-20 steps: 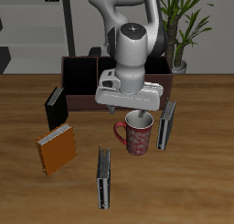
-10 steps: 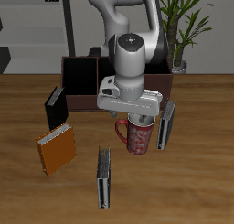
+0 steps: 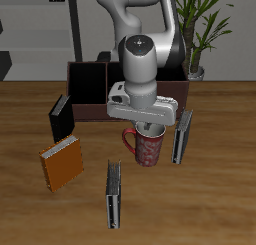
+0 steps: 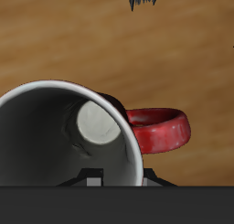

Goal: Place the red mug into the back desk caddy's left compartment and place the orange book into the back desk caddy's front compartment

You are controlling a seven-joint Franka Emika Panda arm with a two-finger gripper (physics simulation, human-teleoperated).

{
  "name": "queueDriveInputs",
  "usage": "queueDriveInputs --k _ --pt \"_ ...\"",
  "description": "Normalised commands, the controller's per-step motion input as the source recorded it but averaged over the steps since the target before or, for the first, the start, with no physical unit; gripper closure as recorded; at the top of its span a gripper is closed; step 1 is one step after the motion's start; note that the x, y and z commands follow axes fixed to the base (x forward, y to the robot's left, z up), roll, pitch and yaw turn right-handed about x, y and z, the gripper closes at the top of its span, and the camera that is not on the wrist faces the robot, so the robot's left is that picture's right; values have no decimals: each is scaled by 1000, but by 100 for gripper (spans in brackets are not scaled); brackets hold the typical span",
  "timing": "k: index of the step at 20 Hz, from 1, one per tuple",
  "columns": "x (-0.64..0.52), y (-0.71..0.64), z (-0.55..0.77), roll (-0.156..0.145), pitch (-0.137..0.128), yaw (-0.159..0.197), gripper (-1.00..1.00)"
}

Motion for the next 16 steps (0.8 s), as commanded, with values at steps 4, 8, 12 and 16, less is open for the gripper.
queueDriveInputs --k 4,8,12,16 --pt "-53 -20 134 23 -12 -19 100" --pt "43 -115 269 -6 -26 24 100" --pt "0 -150 352 -3 -23 5 100" --pt "-119 -196 650 21 -35 41 100"
